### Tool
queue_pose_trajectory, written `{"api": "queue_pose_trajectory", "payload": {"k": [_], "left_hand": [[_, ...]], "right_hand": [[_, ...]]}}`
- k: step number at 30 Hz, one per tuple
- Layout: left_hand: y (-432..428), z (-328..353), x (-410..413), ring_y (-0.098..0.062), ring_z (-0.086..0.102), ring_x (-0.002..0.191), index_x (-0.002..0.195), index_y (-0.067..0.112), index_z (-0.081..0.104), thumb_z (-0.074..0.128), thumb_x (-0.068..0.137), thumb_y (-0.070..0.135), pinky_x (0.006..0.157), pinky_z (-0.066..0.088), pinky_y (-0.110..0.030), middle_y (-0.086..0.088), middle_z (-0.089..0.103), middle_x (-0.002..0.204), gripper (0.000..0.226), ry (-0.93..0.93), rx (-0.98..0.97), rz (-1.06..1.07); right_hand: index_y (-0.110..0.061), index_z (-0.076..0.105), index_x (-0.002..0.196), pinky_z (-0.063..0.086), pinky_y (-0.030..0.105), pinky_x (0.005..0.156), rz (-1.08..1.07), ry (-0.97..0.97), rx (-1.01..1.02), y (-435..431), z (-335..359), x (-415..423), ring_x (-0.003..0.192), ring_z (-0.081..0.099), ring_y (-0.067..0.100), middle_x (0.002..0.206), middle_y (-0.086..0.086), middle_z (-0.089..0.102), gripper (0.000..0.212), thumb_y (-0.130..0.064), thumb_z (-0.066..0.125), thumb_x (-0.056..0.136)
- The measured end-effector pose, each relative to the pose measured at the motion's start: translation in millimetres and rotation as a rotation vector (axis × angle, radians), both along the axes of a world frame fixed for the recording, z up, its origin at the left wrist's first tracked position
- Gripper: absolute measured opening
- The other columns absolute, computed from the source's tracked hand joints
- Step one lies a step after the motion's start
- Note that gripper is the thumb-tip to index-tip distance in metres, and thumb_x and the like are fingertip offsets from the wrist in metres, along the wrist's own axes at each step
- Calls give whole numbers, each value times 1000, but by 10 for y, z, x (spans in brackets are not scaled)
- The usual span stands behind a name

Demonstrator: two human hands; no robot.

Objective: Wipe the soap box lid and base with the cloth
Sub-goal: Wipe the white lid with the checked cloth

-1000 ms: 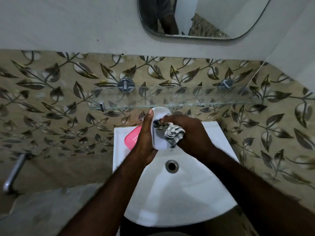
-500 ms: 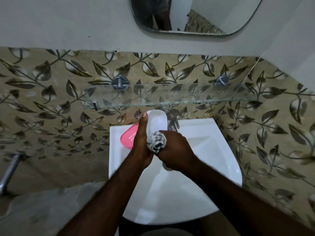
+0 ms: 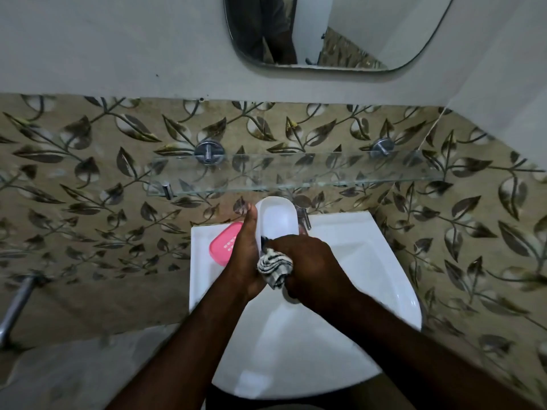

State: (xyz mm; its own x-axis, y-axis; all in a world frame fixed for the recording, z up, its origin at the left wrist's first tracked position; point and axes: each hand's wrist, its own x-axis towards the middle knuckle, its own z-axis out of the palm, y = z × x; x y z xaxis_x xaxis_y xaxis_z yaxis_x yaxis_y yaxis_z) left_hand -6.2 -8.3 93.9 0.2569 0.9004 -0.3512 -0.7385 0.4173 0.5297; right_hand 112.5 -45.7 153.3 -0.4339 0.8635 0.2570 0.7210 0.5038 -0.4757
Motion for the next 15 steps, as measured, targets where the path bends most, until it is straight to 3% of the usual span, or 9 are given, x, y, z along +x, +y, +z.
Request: {"api": "queue_pose_trajectory", "payload": {"k": [2,5,7,10,13,15], "left_hand": [[7,24,4,-31,72,97,89,7,80,53,81,69,81,59,-41,-20,73,105,67,6,2,-27],[35,114,33,-24,73,94,100,9,76,45,89,65,73,60,-36,-13,74,104,65,1,43,-54],[48,160,43,-22,73,91,99,14,76,43,90,62,76,59,-38,-9,74,101,59,-13,51,-60],[63,230,-46,-20,74,83,117,11,64,38,92,63,75,58,-36,-12,76,91,63,-28,56,-74],[61,222,-76,-33,71,95,125,8,60,46,89,64,83,57,-42,-22,71,110,69,5,7,-43],[21,227,-61,-33,72,91,123,7,61,49,88,63,74,60,-40,-22,73,106,67,13,-30,-8]], "right_hand": [[-10,65,72,30,23,62,24,0,35,16,26,-12,70,61,31,72,9,65,15,-15,52,66],[-9,68,85,46,34,65,9,-50,155,226,131,-63,80,61,31,84,11,66,26,-22,49,72],[-10,70,89,47,33,69,-52,-52,204,331,199,-78,84,63,31,87,10,69,27,-19,51,72],[-9,71,83,49,34,66,-49,-39,125,265,155,-76,81,65,32,82,10,70,17,-11,64,68],[-5,68,76,44,36,66,62,-10,-43,80,37,-30,78,63,32,77,13,68,27,-20,51,61],[-5,68,75,46,37,66,55,-12,-38,80,28,-51,77,63,33,76,13,68,28,-21,50,61]]}}
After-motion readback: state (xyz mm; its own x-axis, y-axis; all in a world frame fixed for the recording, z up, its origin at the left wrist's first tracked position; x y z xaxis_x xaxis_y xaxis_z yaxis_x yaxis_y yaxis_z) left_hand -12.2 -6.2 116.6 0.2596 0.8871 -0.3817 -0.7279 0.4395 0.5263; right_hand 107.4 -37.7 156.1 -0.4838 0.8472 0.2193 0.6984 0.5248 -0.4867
